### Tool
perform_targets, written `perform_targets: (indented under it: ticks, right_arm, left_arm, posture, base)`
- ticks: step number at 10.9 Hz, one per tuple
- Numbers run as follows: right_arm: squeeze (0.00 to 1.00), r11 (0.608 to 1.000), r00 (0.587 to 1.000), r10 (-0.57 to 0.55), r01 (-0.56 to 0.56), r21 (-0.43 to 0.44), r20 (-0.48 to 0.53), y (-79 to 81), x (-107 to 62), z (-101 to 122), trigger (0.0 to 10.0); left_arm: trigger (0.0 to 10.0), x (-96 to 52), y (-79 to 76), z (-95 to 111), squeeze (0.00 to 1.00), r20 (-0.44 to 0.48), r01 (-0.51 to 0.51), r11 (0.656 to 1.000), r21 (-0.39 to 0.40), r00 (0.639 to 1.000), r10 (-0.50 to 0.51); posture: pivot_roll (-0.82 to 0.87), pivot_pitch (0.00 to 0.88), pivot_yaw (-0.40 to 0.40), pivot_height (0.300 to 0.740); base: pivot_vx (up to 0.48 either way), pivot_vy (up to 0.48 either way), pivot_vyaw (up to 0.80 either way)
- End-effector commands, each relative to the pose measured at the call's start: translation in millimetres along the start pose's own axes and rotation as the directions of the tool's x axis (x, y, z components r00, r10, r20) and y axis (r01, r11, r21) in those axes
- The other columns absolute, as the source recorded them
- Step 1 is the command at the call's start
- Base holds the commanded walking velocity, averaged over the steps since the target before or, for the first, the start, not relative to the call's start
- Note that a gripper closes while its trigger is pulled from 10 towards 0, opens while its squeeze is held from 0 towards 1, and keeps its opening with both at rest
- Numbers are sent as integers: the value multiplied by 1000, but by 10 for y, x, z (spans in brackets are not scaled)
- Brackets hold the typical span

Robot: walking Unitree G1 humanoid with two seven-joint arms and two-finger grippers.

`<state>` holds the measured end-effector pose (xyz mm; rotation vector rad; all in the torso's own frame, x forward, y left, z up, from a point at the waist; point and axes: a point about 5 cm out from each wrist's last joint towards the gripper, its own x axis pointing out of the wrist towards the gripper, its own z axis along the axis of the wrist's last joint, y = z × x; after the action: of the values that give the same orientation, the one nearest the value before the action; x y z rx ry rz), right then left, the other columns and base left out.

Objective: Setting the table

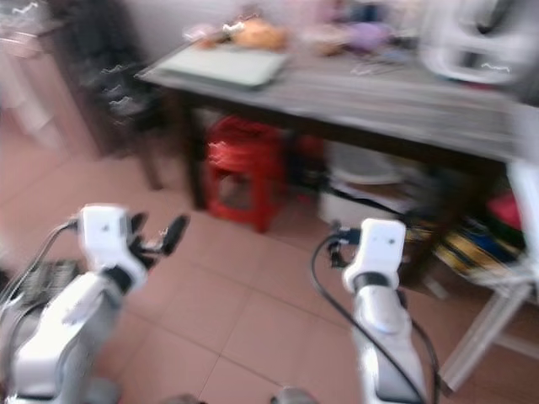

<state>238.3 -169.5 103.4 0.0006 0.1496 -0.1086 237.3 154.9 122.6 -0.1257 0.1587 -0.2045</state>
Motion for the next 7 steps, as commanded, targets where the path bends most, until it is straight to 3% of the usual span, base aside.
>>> perform_targets:
  ticks: [1,2,4,7]
  right_arm:
    - [0,1000,999,-2,2,-5,39,2,0,94,10000]
    - [0,1000,997,14,-13,-19,74,35,32,168,10000]
    - [0,1000,995,22,-22,-6,93,36,8,193,10000]
    - [0,998,985,45,-36,-59,164,59,-74,169,10000]
  left_arm:
    - [10000,5,-15,27,0,26,-1,1000,25,1000,1]
    - [10000,22,54,65,0,70,-95,992,88,994,89]
    - [10000,51,89,102,0,99,-134,986,102,987,124]
    - [10000,40,86,-39,0,97,-152,981,118,985,141]
  posture:
    - [14,0,-5,740]
    - [12,0,-2,740]
    - [11,0,-3,740]
    - [9,0,-8,740]
  base:
    - [0,0,-800]
    - [0,0,-800]
    - [0,0,-800]
    - [0,0,0]
